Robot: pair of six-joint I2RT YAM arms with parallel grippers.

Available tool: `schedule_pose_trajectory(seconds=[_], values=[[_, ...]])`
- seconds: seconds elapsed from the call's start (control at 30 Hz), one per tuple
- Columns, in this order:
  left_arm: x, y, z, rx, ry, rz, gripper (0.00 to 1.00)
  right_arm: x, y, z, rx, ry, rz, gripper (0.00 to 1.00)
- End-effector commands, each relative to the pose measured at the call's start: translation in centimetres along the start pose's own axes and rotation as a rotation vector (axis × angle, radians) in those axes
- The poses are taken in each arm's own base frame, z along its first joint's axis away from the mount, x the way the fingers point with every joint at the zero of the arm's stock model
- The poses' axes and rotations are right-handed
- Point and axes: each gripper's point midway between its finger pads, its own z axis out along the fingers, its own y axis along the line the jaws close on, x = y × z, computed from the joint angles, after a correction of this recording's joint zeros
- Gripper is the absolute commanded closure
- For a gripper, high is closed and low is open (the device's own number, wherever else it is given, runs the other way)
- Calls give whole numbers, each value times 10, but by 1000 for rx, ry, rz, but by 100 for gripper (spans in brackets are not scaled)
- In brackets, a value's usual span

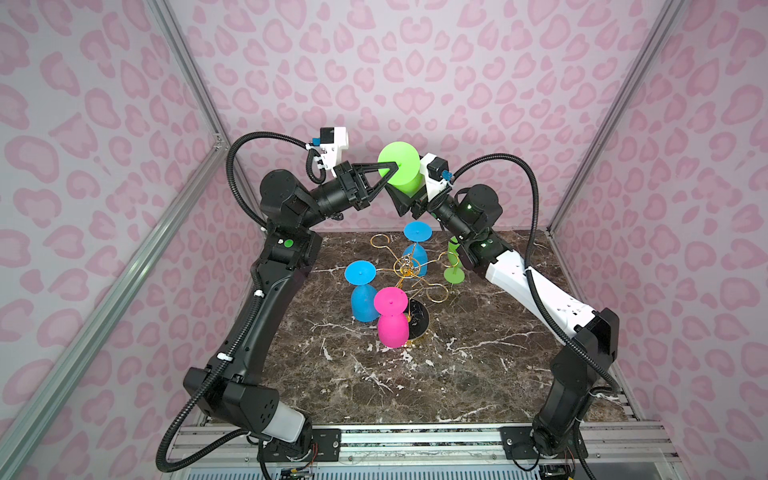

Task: Take the wine glass off the wine glass rack
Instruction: 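Open the left gripper off the base while the right gripper lifts the glass upright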

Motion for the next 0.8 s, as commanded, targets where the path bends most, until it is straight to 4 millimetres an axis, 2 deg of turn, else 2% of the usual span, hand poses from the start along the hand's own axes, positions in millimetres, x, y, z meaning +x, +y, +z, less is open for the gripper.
schedule_pose_trajectory(seconds=[0.0, 0.2, 0.5, 0.6, 0.63, 0.7, 0.77], values=[[1, -20, -2, 60, 8, 56, 96, 1, -1, 1, 16, -3, -9, 5], [2, -17, -1, 57, 9, 42, 96, 1, -2, -2, 25, -5, -13, 13], [-1, -13, 0, 53, 2, 24, 96, -4, 0, -13, 42, 10, -25, 16], [-2, -10, 1, 49, -1, 19, 85, -6, -1, -17, 49, 29, -22, 17], [-2, -9, 1, 48, -2, 17, 77, -7, 0, -19, 49, 33, -17, 18], [-2, -8, 1, 47, -3, 17, 53, -8, -1, -23, 54, 50, -3, 18], [-2, -6, 2, 43, 0, 15, 39, -10, -4, -29, 68, 69, 18, 19]])
